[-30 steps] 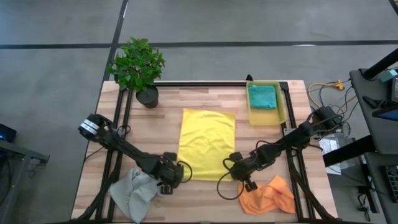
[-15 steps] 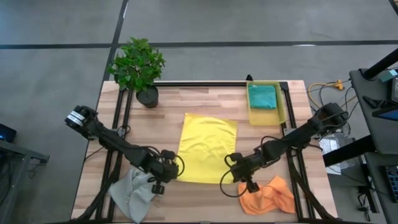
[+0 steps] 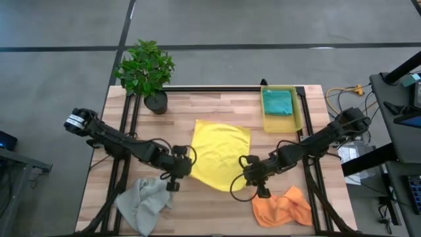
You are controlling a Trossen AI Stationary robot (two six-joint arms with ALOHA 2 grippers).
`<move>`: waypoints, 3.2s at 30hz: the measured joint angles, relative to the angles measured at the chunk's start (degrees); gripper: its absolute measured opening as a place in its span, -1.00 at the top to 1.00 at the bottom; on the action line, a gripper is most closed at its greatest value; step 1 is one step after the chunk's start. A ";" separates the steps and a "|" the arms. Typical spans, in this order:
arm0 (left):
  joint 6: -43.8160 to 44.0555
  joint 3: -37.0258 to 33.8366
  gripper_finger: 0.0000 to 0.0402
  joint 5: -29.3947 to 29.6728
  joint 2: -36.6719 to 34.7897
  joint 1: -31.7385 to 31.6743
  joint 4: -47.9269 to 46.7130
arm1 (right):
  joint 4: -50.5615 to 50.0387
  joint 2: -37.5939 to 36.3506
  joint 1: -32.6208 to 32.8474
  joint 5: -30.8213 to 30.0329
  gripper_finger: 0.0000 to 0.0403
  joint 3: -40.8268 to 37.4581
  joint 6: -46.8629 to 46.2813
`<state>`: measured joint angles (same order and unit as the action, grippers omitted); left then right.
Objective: Fold microfiber towels
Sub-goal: Fold the yellow microfiber towel
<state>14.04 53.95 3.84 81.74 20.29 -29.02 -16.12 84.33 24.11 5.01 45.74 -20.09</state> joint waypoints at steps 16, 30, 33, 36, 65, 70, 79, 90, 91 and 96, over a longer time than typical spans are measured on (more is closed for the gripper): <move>-5.93 -0.86 1.00 5.35 0.33 -7.58 -0.89 | -9.87 -3.65 -6.97 -8.19 0.96 -0.28 -2.53; -5.94 -0.96 1.00 13.85 0.52 -13.24 -2.97 | -14.10 -3.62 -16.83 -11.17 0.96 -0.34 -2.45; -6.00 -0.96 1.00 15.31 0.52 -15.29 -2.76 | -14.71 -3.62 -18.85 -11.66 0.96 -0.44 -2.48; -6.90 -0.96 1.00 15.84 0.52 -17.82 -2.23 | -16.92 -3.62 -20.92 -13.64 0.96 -0.46 -2.85; -14.84 -1.11 1.00 13.11 6.81 -32.34 13.10 | -18.40 -3.56 -35.32 -13.88 0.96 -0.63 0.59; -14.53 -1.14 1.00 16.08 9.07 -32.34 13.03 | -18.38 -3.56 -35.32 -13.85 0.95 -0.63 0.19; -14.49 -1.14 0.61 19.05 8.83 -33.75 14.00 | -18.74 -3.56 -36.78 -13.88 0.77 -0.63 -2.86; -14.43 0.77 -0.05 24.70 3.67 -33.78 5.96 | -19.78 -8.94 -35.29 -14.74 0.53 0.59 -3.51; -14.33 0.79 -0.05 22.89 2.99 -33.67 5.39 | -19.10 -10.10 -34.58 -13.95 0.53 0.54 -3.54; -8.00 0.58 -0.05 10.22 -0.52 -33.29 4.56 | -15.41 -13.54 -30.32 -12.55 0.58 -0.13 -10.76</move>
<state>6.04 54.53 14.05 81.22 -13.00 -24.45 -31.54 70.79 -6.21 -7.55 45.61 -30.85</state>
